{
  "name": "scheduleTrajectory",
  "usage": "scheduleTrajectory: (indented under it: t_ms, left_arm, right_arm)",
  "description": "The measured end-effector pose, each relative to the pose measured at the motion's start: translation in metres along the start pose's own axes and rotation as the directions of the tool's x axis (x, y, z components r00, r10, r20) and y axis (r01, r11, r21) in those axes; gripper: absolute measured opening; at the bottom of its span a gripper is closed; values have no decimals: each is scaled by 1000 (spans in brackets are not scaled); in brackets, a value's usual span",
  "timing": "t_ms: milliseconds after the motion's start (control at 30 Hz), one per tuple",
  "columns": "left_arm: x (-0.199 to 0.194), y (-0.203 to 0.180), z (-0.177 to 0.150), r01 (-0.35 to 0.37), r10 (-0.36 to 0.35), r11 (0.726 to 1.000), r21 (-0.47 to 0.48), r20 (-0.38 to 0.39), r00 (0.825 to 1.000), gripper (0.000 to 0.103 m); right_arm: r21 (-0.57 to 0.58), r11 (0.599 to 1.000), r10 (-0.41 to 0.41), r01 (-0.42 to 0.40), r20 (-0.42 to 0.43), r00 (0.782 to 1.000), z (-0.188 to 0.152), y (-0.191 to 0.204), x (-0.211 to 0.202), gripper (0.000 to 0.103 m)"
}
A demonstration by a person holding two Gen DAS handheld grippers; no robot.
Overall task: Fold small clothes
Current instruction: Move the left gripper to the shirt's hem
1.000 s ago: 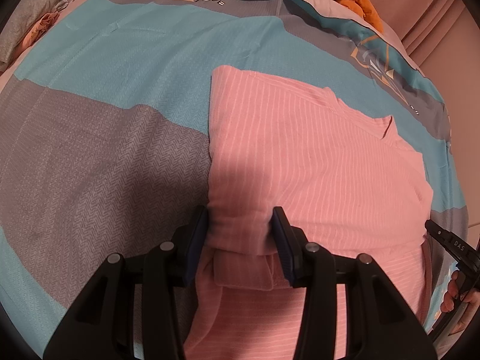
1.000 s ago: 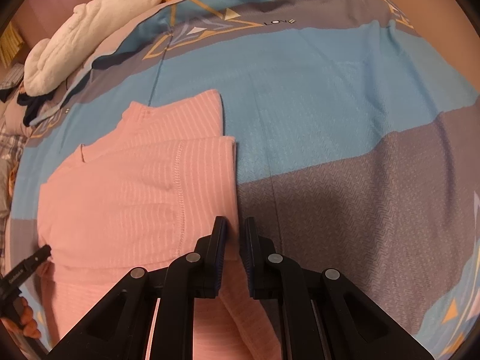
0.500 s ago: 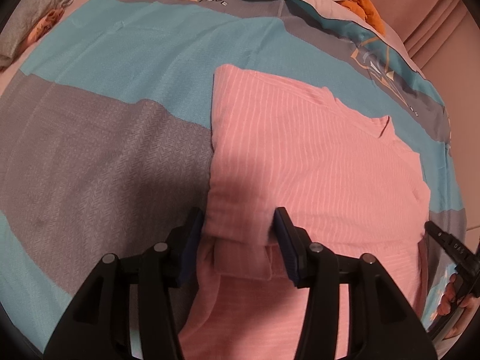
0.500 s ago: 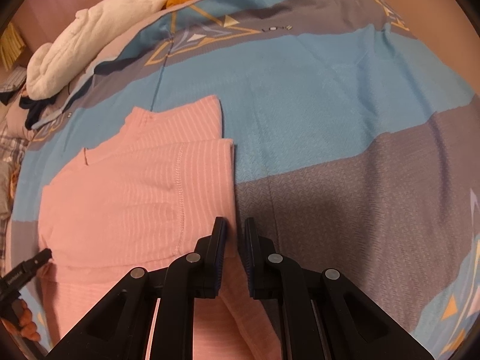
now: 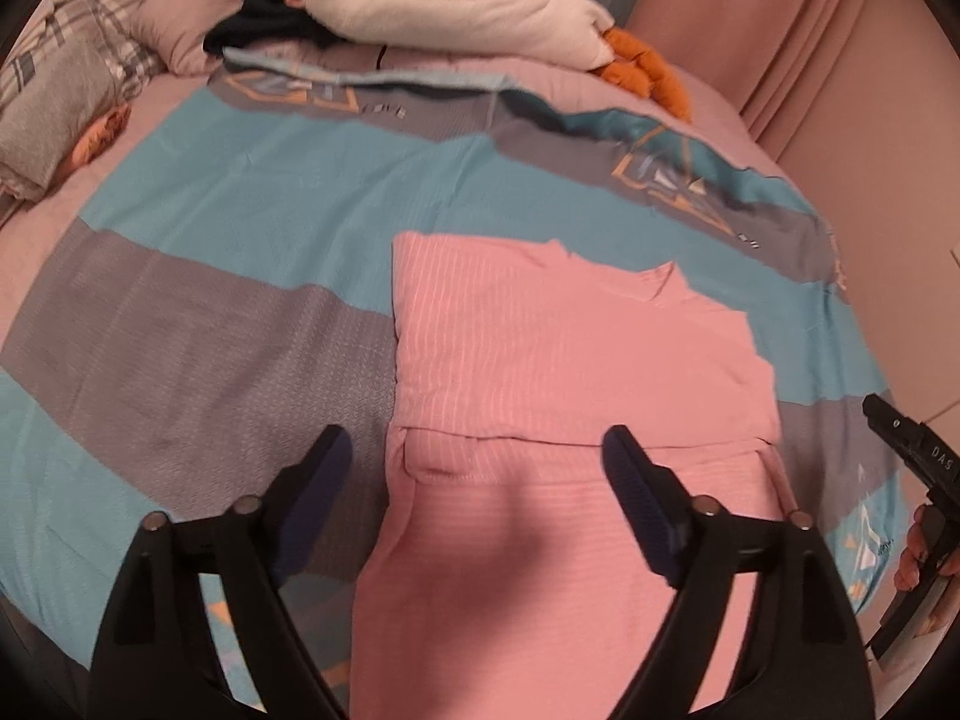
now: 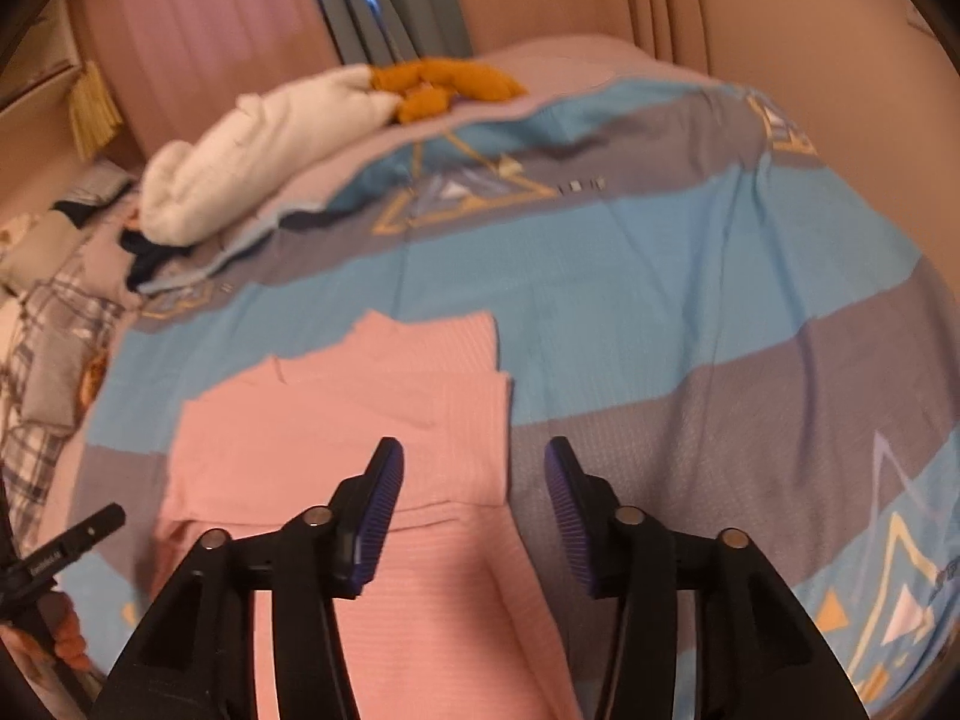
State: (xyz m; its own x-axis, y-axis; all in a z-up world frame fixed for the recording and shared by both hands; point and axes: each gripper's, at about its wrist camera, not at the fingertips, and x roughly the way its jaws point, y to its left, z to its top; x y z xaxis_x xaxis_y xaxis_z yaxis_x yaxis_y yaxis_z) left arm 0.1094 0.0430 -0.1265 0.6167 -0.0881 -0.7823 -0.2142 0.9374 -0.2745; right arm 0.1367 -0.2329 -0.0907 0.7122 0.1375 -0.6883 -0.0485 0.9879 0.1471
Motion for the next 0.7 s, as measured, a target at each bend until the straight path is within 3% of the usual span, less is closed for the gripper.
scheduleTrajectory:
  t_ms: [267, 333, 433, 700]
  left_arm:
    - [-43, 1, -19, 81, -82, 997, 20, 61, 995, 102]
    - [-46, 8, -28, 158, -158, 987, 3, 46, 986, 102]
    - [-47, 18, -41, 217, -217, 976, -33, 10, 976, 102]
    - [-30, 48, -84, 215, -224, 972, -92, -99, 970, 96]
  right_arm:
    - [-44, 998, 54, -49, 102, 993, -7, 2, -47, 86]
    - [-55, 997, 54, -48, 106, 993, -14, 0, -52, 87]
    - [-72, 997, 34, -27, 89, 995, -27, -2, -56, 87]
    - [-81, 997, 12, -13, -11, 1000, -74, -15, -54, 87]
